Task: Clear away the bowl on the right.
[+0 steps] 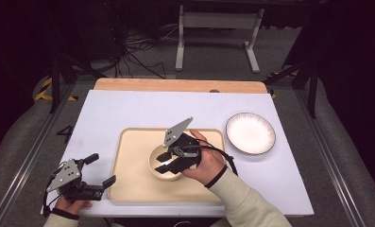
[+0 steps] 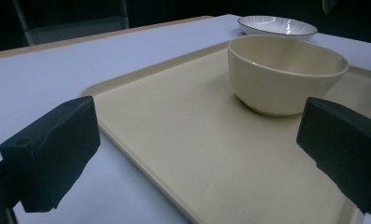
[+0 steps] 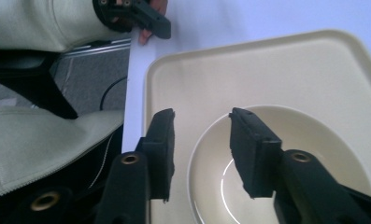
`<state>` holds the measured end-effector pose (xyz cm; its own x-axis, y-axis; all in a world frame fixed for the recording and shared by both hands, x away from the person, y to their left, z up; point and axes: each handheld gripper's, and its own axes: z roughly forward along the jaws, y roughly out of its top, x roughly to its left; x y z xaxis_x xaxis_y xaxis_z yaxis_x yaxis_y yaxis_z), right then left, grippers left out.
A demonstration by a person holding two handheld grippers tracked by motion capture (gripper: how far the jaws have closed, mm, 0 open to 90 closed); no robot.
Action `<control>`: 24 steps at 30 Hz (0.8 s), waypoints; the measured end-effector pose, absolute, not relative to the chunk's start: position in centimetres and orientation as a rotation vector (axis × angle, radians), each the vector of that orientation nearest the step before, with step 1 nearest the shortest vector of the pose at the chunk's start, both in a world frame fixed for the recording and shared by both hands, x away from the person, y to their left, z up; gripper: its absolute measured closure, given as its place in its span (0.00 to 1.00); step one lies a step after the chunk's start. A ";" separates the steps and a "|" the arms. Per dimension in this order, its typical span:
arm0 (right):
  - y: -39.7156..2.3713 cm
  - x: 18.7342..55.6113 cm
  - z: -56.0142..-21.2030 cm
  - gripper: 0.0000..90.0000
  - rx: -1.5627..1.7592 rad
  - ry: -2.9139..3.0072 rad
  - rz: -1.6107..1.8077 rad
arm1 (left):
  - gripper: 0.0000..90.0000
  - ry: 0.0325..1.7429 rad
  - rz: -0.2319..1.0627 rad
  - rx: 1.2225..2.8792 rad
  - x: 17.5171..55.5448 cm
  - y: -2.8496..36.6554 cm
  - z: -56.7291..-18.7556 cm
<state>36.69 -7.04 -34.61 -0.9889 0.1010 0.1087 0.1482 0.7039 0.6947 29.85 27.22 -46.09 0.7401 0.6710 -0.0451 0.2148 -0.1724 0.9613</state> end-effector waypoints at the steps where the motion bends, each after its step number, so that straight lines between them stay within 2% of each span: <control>1: -7.3 36.6 -34.5 0.59 -0.217 -2.845 -1.192 | 0.00 0.705 0.471 1.735 29.9 27.2 -46.1; 4: -8.2 36.3 -34.3 0.56 -0.231 -2.846 -1.278 | 0.00 0.705 0.467 1.735 29.9 27.2 -46.1; 13: -9.9 35.8 -34.0 0.32 -0.267 -2.866 -1.468 | 0.00 0.707 0.468 1.734 29.9 27.2 -46.1; 19: -11.3 35.8 -34.1 0.20 -0.294 -2.794 -1.599 | 0.00 0.706 0.468 1.734 29.9 27.2 -46.1; 24: -13.1 35.7 -34.1 0.17 -0.285 -2.741 -1.696 | 0.00 0.706 0.469 1.734 29.9 27.2 -46.1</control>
<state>35.70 -13.05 -34.09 -0.9801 0.1983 0.0127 0.0999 0.4363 0.8942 29.88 27.22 -46.10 0.7396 0.6714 -0.0477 0.2166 -0.1703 0.9613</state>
